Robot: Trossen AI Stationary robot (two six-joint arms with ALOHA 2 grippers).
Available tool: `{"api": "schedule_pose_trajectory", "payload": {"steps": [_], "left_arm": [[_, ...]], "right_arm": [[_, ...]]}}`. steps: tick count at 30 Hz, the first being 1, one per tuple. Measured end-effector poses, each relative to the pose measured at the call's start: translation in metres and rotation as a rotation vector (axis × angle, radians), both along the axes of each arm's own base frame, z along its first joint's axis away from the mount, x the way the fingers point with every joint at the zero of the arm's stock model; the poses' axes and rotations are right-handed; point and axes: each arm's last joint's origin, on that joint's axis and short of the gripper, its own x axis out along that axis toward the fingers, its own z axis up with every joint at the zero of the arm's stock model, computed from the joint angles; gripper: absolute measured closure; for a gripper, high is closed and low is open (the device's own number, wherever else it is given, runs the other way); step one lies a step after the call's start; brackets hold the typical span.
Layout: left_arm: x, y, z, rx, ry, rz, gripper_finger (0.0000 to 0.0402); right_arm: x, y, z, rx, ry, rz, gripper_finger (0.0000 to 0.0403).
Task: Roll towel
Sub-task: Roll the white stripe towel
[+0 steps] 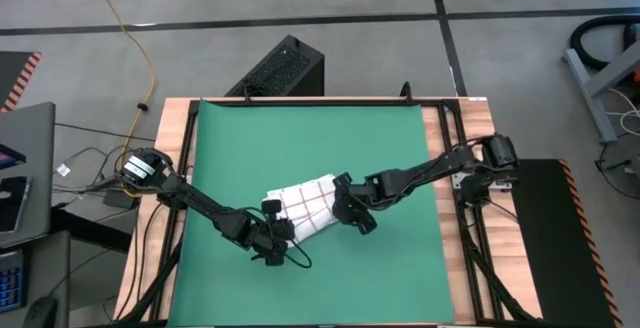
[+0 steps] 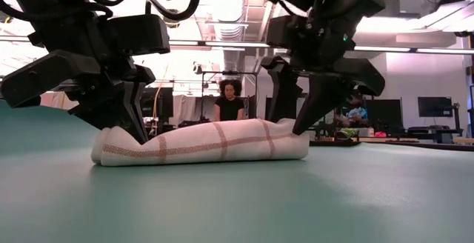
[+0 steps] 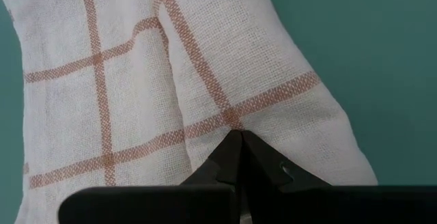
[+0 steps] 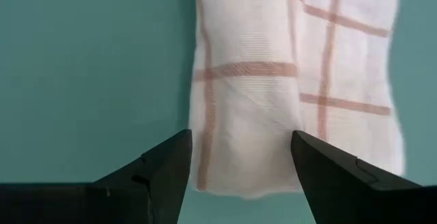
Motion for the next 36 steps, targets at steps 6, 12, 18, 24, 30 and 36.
{"api": "schedule_pose_trajectory", "payload": {"steps": [6,12,18,24,30,36], "left_arm": [[0.000,0.000,0.000,0.001,0.001,0.001,0.0401],[0.000,0.000,0.000,-0.001,0.002,0.003,0.0401],[0.000,0.000,0.000,-0.003,0.001,0.002,0.0401],[0.005,-0.003,0.002,-0.048,-0.049,-0.005,0.0401],[0.013,-0.010,0.005,-0.201,-0.089,-0.065,0.0401],[0.015,-0.012,0.006,-0.265,-0.105,-0.058,0.0401]], "right_arm": [[0.005,0.004,-0.022,-0.002,0.059,0.015,0.0129],[0.009,0.007,-0.049,-0.028,0.132,-0.038,0.0129],[0.005,0.004,-0.055,-0.048,0.164,-0.182,0.0168],[0.006,0.003,-0.055,-0.042,0.132,-0.322,0.0309],[0.002,0.010,-0.048,0.013,0.173,-0.329,0.0360],[-0.002,0.021,-0.026,0.289,0.365,-0.265,0.0360]]}}
